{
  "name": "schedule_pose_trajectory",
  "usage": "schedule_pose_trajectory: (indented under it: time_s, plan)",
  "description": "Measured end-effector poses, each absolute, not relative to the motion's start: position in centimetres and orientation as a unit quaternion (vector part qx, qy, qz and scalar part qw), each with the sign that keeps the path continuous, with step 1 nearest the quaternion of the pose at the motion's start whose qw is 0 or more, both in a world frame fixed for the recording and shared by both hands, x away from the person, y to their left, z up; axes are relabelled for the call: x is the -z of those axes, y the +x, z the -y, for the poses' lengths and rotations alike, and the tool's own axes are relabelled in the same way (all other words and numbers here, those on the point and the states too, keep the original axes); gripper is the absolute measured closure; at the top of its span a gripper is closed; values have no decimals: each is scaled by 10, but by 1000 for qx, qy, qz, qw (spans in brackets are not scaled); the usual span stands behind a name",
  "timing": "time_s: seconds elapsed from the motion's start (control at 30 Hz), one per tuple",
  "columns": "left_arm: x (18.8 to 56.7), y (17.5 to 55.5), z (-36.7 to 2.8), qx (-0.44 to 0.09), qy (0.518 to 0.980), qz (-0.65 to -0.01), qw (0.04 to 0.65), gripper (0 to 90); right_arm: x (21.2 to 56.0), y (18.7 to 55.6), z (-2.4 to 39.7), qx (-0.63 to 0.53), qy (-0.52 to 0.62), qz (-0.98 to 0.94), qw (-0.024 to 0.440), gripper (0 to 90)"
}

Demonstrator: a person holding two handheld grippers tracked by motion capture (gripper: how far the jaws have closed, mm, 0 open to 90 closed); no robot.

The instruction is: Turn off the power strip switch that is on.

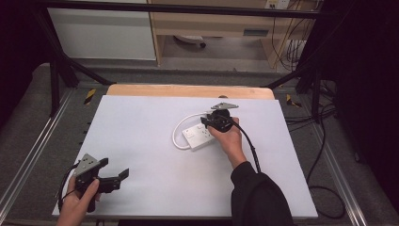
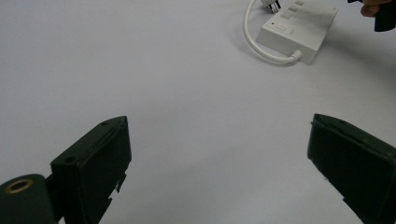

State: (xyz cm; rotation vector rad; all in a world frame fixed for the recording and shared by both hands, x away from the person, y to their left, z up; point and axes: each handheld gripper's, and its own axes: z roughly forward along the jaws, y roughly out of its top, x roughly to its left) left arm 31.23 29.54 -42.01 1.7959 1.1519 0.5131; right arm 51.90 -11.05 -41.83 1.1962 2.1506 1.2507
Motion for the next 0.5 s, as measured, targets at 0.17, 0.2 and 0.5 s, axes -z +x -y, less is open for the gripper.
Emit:
schedule_pose_trajectory:
  time_s: [0.17, 0.2, 0.5]
  plan:
    - [420, 312, -295, -208, 729, -467, 456, 62, 415, 518, 113, -445, 428, -764, 188, 497]
    - [420, 312, -295, -207, 729, -466, 456, 62, 414, 518, 114, -446, 428, -763, 188, 468]
    - [421, 313, -295, -208, 729, -467, 455, 62, 404, 515, 122, -448, 441, -755, 184, 281]
